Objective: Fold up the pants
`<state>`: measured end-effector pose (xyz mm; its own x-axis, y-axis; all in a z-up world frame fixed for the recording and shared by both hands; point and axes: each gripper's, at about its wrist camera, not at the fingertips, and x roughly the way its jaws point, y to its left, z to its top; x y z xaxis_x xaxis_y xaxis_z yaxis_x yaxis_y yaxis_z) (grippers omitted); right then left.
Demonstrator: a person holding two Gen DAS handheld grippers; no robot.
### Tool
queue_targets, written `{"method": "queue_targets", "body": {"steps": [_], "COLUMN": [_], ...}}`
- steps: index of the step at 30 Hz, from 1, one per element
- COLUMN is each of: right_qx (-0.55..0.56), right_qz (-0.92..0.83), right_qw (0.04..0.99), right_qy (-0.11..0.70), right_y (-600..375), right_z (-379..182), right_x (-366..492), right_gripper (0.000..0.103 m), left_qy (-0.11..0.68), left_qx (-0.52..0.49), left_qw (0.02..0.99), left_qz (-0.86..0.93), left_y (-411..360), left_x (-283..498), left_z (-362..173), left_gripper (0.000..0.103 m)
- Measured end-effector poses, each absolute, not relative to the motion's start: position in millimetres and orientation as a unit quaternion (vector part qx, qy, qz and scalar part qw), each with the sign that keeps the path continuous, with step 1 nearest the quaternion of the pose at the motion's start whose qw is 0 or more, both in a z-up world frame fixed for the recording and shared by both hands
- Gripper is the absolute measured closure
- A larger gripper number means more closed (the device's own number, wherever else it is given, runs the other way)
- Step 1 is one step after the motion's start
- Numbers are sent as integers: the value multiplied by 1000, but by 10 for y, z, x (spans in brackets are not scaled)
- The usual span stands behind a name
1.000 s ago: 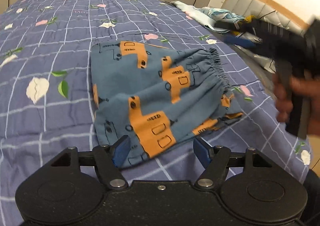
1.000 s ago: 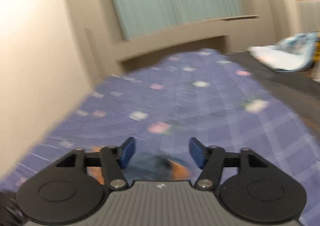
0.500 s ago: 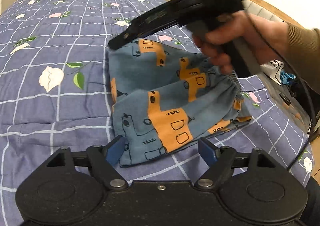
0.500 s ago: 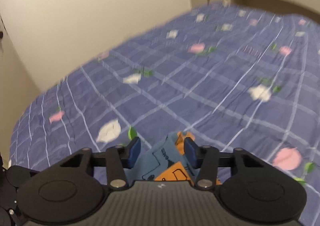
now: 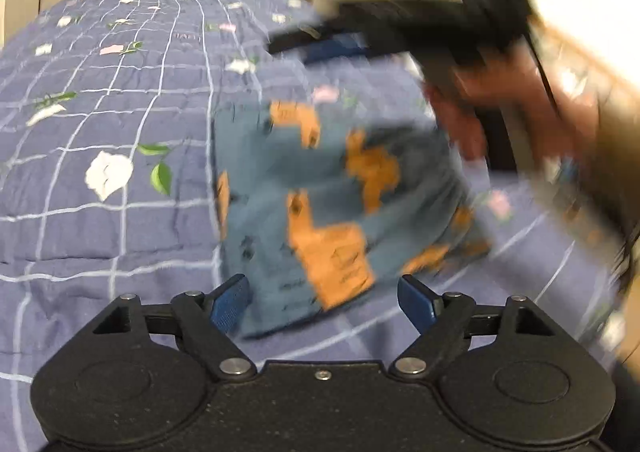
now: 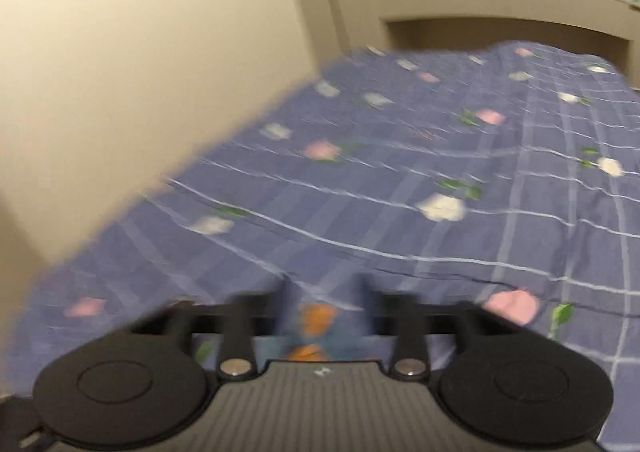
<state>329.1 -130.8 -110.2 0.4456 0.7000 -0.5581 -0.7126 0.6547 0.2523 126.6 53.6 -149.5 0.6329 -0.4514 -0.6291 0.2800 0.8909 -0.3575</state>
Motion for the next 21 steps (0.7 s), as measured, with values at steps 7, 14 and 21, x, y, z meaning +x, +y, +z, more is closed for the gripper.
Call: {"method": "queue_targets", "body": {"steps": [7, 14, 21], "right_qx": [-205, -148, -33], "right_qz": [367, 283, 283], "right_qw": [849, 912, 895], "right_qy": [319, 259, 342], "right_y": [-1731, -2480, -2656], "right_z": [-1433, -1213, -1472], "right_x": [2613, 2204, 2235], "right_gripper": [49, 33, 28], "left_qy": [422, 372, 418], "left_qx": [-74, -110, -99], "left_qw": [885, 904, 892], "left_qz": [-181, -179, -139], "left_y": [487, 479, 263], "left_x": [1402, 1612, 2104], "left_z": [-1673, -1322, -1347], "left_gripper": [21, 13, 14]}}
